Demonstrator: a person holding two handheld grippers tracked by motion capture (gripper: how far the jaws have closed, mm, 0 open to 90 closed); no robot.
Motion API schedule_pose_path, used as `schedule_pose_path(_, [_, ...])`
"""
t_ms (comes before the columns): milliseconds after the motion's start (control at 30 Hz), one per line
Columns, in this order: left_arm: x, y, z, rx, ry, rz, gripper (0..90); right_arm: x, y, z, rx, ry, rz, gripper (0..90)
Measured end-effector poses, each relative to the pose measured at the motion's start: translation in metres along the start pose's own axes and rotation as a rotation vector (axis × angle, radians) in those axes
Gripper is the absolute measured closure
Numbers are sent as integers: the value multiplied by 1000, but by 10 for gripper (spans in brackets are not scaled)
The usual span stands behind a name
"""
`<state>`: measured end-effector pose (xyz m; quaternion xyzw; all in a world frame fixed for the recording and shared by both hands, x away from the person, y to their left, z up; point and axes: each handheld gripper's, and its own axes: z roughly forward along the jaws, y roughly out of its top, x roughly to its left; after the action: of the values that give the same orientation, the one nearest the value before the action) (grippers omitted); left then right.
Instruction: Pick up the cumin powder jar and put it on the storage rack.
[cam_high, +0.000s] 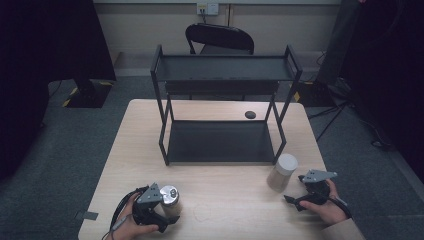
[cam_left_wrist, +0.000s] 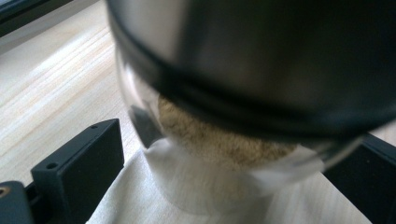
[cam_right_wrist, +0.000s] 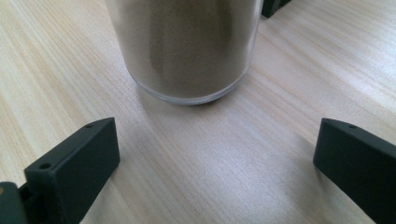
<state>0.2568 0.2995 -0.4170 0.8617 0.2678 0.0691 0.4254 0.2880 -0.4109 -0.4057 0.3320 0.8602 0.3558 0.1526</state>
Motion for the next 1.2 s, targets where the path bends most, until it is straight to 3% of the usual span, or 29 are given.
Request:
schedule_pose_path(300, [3,2,4,-1,-14,-1,151,0,0,0,0,0,0,0])
schedule_pose_path(533, [2,0,2,-14,2,-10,254,0,0,0,0,0,0,0])
schedule_pose_path(933, [-2,0,1,-19,21,24,287,0,0,0,0,0,0,0])
schedule_pose_path(1200, [-3,0,1,-27,26,19,302,0,0,0,0,0,0,0])
